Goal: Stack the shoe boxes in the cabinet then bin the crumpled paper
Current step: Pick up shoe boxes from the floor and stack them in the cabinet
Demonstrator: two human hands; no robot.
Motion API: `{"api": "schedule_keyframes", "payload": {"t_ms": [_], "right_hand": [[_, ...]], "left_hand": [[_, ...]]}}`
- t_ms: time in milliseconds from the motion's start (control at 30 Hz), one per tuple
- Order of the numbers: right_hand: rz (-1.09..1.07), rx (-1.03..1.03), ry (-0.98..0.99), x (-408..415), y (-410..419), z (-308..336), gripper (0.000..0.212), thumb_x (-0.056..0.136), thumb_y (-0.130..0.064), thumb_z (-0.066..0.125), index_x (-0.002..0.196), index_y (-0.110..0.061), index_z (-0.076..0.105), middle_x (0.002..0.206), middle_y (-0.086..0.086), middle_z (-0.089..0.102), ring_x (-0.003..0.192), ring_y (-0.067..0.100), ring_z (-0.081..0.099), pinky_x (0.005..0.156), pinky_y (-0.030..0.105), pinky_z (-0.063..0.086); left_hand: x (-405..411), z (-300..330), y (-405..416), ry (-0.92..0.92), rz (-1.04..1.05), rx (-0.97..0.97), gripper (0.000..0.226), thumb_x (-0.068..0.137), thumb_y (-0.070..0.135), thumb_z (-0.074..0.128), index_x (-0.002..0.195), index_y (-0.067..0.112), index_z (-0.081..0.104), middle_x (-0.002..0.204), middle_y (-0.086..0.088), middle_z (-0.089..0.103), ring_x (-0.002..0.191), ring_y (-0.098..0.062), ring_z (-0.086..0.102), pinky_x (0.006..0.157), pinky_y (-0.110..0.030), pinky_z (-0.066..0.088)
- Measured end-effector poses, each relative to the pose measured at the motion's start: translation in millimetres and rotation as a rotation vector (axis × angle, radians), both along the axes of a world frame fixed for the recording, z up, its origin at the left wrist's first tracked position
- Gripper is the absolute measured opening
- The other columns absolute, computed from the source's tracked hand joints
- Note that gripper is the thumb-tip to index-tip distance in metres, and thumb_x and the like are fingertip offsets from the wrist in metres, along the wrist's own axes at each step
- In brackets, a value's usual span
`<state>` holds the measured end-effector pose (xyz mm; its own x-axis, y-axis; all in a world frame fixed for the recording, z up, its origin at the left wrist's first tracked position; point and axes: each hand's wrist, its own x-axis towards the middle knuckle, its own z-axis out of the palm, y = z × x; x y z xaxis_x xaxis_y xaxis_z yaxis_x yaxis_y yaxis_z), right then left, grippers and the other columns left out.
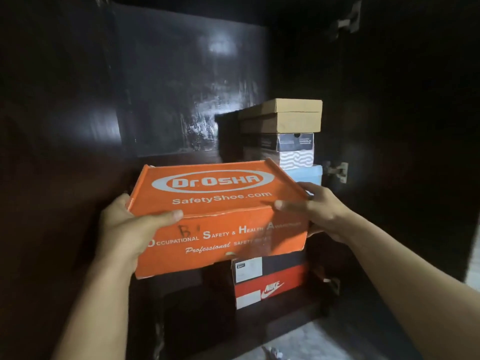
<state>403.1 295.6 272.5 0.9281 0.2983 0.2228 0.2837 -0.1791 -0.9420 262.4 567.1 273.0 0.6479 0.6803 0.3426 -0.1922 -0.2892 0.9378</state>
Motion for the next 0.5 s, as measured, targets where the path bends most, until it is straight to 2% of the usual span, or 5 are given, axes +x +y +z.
{"api": "schedule_keyframes", "payload": {"t_ms": [100, 167, 333, 433, 500], "right_hand": [[0.031, 0.016, -0.021, 20.9, 9.9, -5.2, 0.047, 0.068, -0.022, 0.088, 0.109, -0.012, 0.066, 0.093, 0.011, 0.075, 0.077, 0.026, 0.075, 0.058, 0.036, 0.062], [0.020, 0.012, -0.043, 34.6, 15.6, -8.9, 0.050, 0.067, -0.026, 0.089, 0.109, -0.011, 0.066, 0.092, 0.009, 0.074, 0.074, 0.020, 0.074, 0.056, 0.030, 0.060], [-0.256, -0.041, -0.215, 52.7, 43.0, -16.0, 0.087, 0.062, -0.055, 0.085, 0.132, -0.015, 0.051, 0.115, 0.002, 0.064, 0.107, 0.022, 0.063, 0.094, 0.038, 0.051], [-0.395, -0.047, -0.293, 52.8, 66.1, -17.9, 0.070, 0.076, -0.040, 0.080, 0.132, -0.018, 0.044, 0.124, 0.008, 0.052, 0.112, 0.028, 0.054, 0.092, 0.037, 0.042], [-0.433, -0.045, -0.295, 58.4, 77.4, -21.4, 0.051, 0.086, -0.025, 0.072, 0.127, -0.019, 0.044, 0.127, 0.010, 0.046, 0.105, 0.031, 0.055, 0.086, 0.038, 0.042]], "left_hand": [[17.2, -9.7, 5.0, 0.011, 0.102, -0.005, 0.054, 0.051, 0.021, 0.095, 0.098, 0.019, 0.067, 0.091, -0.004, 0.073, 0.080, -0.027, 0.070, 0.075, -0.044, 0.057], [27.5, -15.4, 8.3, -0.001, 0.162, 0.029, 0.054, 0.051, 0.026, 0.095, 0.098, 0.021, 0.067, 0.092, -0.003, 0.072, 0.081, -0.025, 0.070, 0.078, -0.047, 0.057], [59.1, -23.7, -1.1, -0.060, 0.570, 0.355, 0.063, 0.065, 0.037, 0.086, 0.118, 0.010, 0.066, 0.129, -0.014, 0.057, 0.119, -0.035, 0.051, 0.104, -0.044, 0.040], [83.6, -34.0, -12.4, -0.145, 0.742, 0.652, 0.040, 0.072, 0.020, 0.079, 0.110, 0.011, 0.070, 0.132, -0.016, 0.052, 0.122, -0.039, 0.042, 0.104, -0.049, 0.035], [103.8, -47.5, -10.9, -0.110, 0.716, 0.790, 0.042, 0.075, 0.013, 0.075, 0.116, 0.013, 0.068, 0.138, -0.016, 0.049, 0.130, -0.038, 0.036, 0.107, -0.055, 0.032]]}}
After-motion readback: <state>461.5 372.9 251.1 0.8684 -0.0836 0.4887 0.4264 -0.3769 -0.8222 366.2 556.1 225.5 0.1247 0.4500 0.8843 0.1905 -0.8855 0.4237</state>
